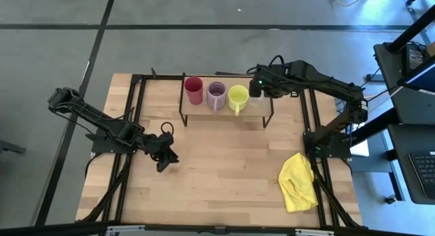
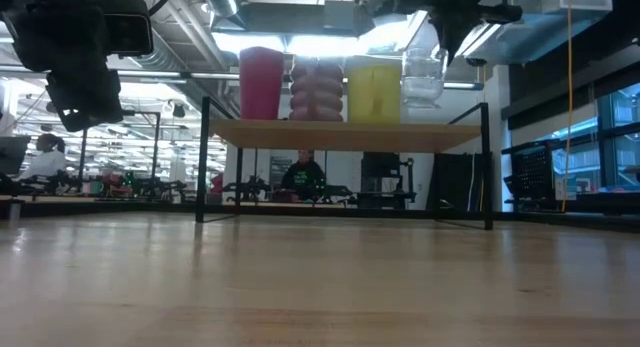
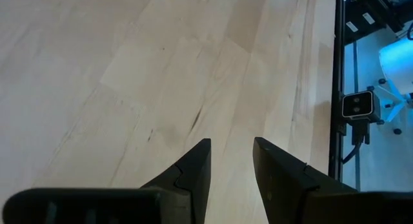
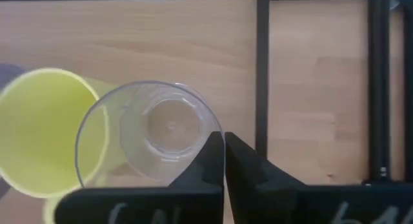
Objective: Stack small to large cups/mugs on shelf
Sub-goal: Put the transparent mug on the shelf, then return to Home Position
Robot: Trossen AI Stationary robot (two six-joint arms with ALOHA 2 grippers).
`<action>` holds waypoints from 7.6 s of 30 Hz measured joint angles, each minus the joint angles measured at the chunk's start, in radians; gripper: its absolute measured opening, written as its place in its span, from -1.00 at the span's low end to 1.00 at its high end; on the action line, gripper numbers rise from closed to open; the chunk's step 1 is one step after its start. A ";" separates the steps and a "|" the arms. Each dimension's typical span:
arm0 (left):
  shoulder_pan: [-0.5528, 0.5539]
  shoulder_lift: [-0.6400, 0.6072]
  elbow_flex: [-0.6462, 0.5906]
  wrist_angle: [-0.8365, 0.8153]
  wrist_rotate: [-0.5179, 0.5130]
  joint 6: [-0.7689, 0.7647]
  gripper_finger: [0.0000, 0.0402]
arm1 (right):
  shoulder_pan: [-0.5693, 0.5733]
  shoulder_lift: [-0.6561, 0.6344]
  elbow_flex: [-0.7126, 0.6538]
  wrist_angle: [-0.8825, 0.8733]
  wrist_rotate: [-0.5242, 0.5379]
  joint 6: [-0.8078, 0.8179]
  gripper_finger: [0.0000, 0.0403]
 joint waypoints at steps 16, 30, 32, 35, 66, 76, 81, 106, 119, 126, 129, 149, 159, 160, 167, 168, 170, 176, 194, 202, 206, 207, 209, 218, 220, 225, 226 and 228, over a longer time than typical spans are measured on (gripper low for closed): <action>0.000 0.000 0.001 0.000 0.000 0.054 -0.45 | 0.001 0.000 -0.005 -0.043 -0.046 0.032 -0.99; 0.000 0.000 0.001 0.000 0.000 0.054 -0.45 | 0.001 0.006 -0.024 -0.032 -0.010 0.014 -0.96; 0.000 0.000 0.001 0.000 0.000 0.054 -0.45 | 0.001 0.014 -0.024 -0.029 -0.010 0.004 -0.96; 0.000 0.000 0.001 0.000 0.000 0.054 -0.45 | 0.001 0.023 -0.024 -0.020 -0.010 0.001 -0.96; 0.000 0.000 0.001 0.000 0.004 0.055 -0.45 | -0.011 0.048 -0.024 -0.014 -0.017 -0.021 -0.78; 0.000 0.000 0.001 0.000 0.004 0.055 -0.45 | -0.011 0.048 -0.024 -0.014 -0.017 -0.023 -0.77; 0.000 0.000 0.001 0.000 0.004 0.055 -0.45 | -0.010 0.035 -0.022 -0.011 -0.021 -0.028 -0.77; 0.132 -0.140 0.472 -0.023 0.217 0.219 -0.45 | 0.456 -0.145 0.537 0.764 -0.553 -0.929 -0.77; 0.091 -0.320 0.353 0.133 -0.155 0.446 -0.45 | 0.579 -0.422 -0.141 0.938 -0.516 -1.034 -0.77; 0.132 -0.600 0.157 0.245 -0.138 0.549 -0.45 | 0.562 -0.917 -0.733 1.354 -0.496 -0.958 -0.77; 0.146 -0.734 0.135 0.181 -0.139 0.642 -0.45 | 0.562 -1.089 -0.927 1.416 -0.457 -0.944 -0.77; 0.151 -0.919 -0.362 0.510 -0.268 0.622 -0.45 | 0.561 -1.541 -1.679 2.011 -0.305 -1.458 -0.77; 0.191 -0.882 -0.447 0.321 -0.493 0.401 -0.45 | 0.560 -1.546 -1.758 2.012 -0.296 -1.410 -0.77; 0.193 -0.874 -0.447 0.321 -0.495 0.406 -0.45 | 0.560 -1.545 -1.757 2.001 -0.294 -1.410 -0.77; 0.195 -0.871 -0.446 0.312 -0.491 0.446 -0.45 | 0.560 -1.544 -1.757 1.989 -0.294 -1.410 -0.77; 0.195 -0.871 -0.446 0.313 -0.491 0.447 -0.45 | 0.560 -1.545 -1.757 1.990 -0.294 -1.410 -0.77; 0.195 -0.871 -0.446 0.313 -0.491 0.447 -0.45 | 0.560 -1.545 -1.757 1.989 -0.294 -1.410 -0.77; 0.195 -0.871 -0.446 0.312 -0.491 0.447 -0.45 | 0.560 -1.545 -1.757 1.989 -0.294 -1.410 -0.77; 0.195 -0.871 -0.445 0.311 -0.491 0.447 -0.45 | 0.560 -1.545 -1.757 1.989 -0.295 -1.409 -0.77; 0.195 -0.871 -0.445 0.311 -0.491 0.447 -0.45 | 0.560 -1.545 -1.757 1.989 -0.295 -1.409 -0.77; 0.195 -0.871 -0.445 0.311 -0.491 0.447 -0.45 | 0.560 -1.545 -1.757 1.989 -0.295 -1.409 -0.77; 0.195 -0.871 -0.445 0.311 -0.491 0.447 -0.45 | 0.560 -1.545 -1.757 1.989 -0.295 -1.409 -0.77; 0.195 -0.871 -0.445 0.311 -0.491 0.447 -0.45 | 0.560 -1.545 -1.757 1.989 -0.295 -1.409 -0.77; 0.195 -0.871 -0.445 0.310 -0.492 0.447 -0.45 | 0.560 -1.545 -1.757 1.989 -0.295 -1.409 -0.77; 0.195 -0.871 -0.445 0.310 -0.492 0.447 -0.45 | 0.560 -1.545 -1.757 1.989 -0.295 -1.409 -0.77; 0.195 -0.871 -0.444 0.310 -0.492 0.447 -0.45 | 0.560 -1.545 -1.757 1.989 -0.295 -1.409 -0.77; 0.195 -0.871 -0.444 0.310 -0.492 0.447 -0.45 | 0.560 -1.545 -1.757 1.989 -0.295 -1.409 -0.77; 0.195 -0.870 -0.444 0.310 -0.492 0.447 -0.45 | 0.560 -1.545 -1.757 1.989 -0.295 -1.409 -0.77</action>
